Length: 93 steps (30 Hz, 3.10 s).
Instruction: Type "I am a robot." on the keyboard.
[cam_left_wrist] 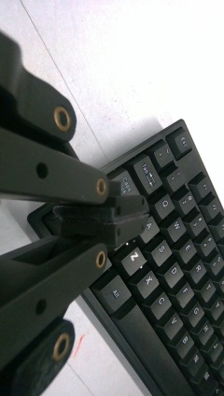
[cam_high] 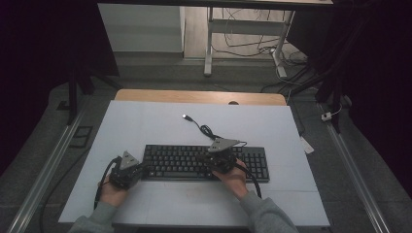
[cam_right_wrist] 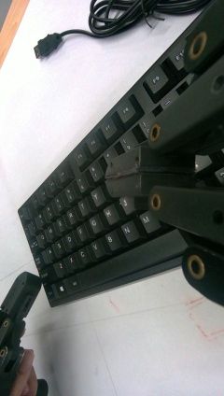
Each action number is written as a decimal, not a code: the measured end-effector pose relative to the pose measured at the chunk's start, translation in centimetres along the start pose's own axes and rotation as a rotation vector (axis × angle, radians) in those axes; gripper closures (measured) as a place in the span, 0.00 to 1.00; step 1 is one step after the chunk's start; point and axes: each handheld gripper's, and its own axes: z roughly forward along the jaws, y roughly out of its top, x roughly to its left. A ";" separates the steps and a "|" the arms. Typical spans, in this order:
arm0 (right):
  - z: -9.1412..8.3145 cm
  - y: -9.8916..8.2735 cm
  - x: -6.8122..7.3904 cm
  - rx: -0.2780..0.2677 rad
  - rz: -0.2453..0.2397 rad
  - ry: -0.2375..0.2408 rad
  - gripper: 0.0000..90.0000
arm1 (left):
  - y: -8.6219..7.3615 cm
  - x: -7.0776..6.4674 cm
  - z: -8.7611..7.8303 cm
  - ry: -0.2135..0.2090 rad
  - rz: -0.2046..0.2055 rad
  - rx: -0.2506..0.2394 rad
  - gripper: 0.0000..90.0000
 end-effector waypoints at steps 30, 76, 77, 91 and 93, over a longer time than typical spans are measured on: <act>3.1 0.6 -0.7 0.082 0.030 -0.001 1.00 | 0.0 0.1 0.6 -0.013 0.005 0.018 0.98; -0.9 -0.5 -1.5 0.013 0.029 -0.048 0.79 | 0.0 0.5 -0.7 -0.050 -0.041 -0.073 0.78; -0.9 -0.5 -1.5 0.013 0.029 -0.048 0.79 | 0.0 0.5 -0.8 -0.047 -0.041 -0.076 0.78; -3.6 -2.3 -1.8 -0.002 0.054 -0.058 0.59 | -0.3 0.8 -1.0 -0.080 -0.067 -0.070 0.50; -4.2 -2.7 -1.8 0.002 0.044 -0.074 0.59 | -0.3 0.8 -1.1 -0.076 -0.070 -0.069 0.46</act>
